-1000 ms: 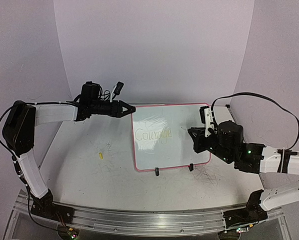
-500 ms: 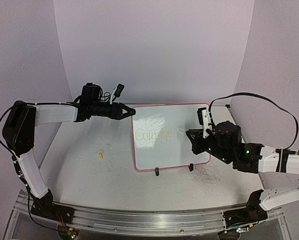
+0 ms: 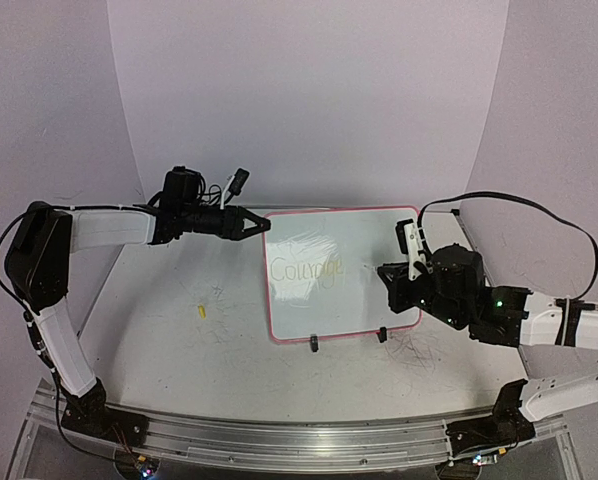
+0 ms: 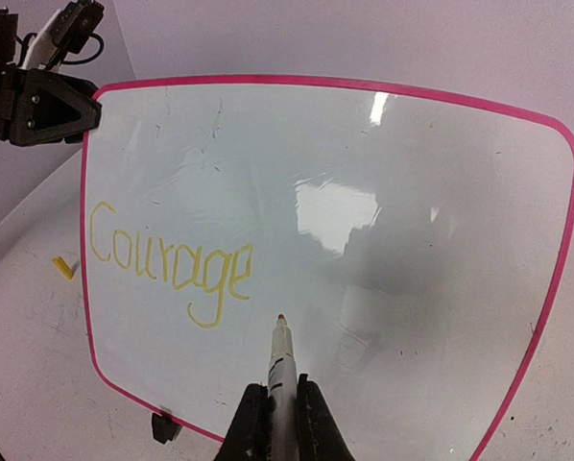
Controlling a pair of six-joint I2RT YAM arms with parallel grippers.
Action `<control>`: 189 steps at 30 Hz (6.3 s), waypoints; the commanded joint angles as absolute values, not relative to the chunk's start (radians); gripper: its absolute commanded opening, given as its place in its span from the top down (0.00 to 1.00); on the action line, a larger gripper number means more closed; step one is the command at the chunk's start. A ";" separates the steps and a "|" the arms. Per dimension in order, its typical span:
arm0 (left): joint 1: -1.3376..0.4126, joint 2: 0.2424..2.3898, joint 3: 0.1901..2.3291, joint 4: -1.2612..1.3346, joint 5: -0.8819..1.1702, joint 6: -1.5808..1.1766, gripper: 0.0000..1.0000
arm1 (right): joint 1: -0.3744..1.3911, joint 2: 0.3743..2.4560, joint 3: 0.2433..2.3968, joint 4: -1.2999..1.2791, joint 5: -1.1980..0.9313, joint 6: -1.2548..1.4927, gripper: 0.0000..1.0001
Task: Write a sentence on the whiteboard
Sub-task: Write a sentence at the center of the board.
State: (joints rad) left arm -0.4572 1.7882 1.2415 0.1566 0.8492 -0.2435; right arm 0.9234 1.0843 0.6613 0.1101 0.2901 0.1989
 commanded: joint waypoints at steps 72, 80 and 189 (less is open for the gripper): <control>-0.531 1.772 1.195 0.155 0.827 -0.097 0.98 | 0.802 1.209 0.786 0.179 0.213 0.210 1.00; -0.532 1.774 1.195 0.155 0.826 -0.093 1.00 | 0.802 1.242 0.807 0.188 0.203 0.206 1.00; -0.535 1.760 1.195 0.150 0.825 -0.093 1.00 | 0.801 1.179 0.688 0.193 0.239 0.308 1.00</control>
State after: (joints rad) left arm -0.5297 1.7794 1.2148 0.1578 0.9395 -0.1799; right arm 0.8051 1.1464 0.6804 0.1688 0.2657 0.3008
